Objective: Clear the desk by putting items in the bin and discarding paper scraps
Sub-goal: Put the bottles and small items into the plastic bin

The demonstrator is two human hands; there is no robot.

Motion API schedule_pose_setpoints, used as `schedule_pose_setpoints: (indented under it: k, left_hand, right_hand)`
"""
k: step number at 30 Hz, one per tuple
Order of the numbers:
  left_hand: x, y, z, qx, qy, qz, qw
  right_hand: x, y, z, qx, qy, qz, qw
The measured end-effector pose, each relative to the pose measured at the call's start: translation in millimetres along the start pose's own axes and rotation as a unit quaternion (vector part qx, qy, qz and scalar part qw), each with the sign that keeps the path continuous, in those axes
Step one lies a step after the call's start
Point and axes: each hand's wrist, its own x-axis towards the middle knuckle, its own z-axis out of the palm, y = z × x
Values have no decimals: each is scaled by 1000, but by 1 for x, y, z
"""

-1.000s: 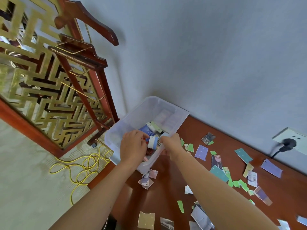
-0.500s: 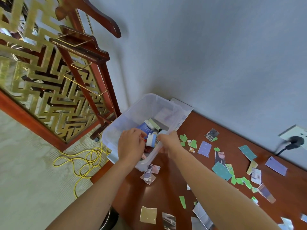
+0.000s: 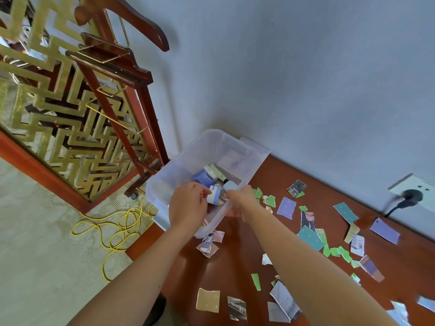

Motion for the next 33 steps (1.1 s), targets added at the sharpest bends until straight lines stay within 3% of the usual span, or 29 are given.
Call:
schedule_pose_setpoints:
  k: [5, 13, 20, 25, 33]
  left_hand:
    - [-4, 2, -1, -22, -12, 6, 1000]
    - [-13, 8, -4, -101, -45, 1, 994]
    - [-42, 44, -15, -241, -59, 37, 968]
    - [-77, 57, -9, -253, -65, 80, 962]
    - [-134, 37, 4, -206, -102, -48, 972]
  right_hand:
    - [-5, 4, -5, -18, 10, -14, 1000]
    - [-19, 11, -19, 3, -43, -18, 999]
    - [-33, 30, -47, 5, 46, -91, 995]
    - [-53, 53, -65, -16, 34, -102, 994]
    - [-67, 93, -71, -100, -8, -99, 990]
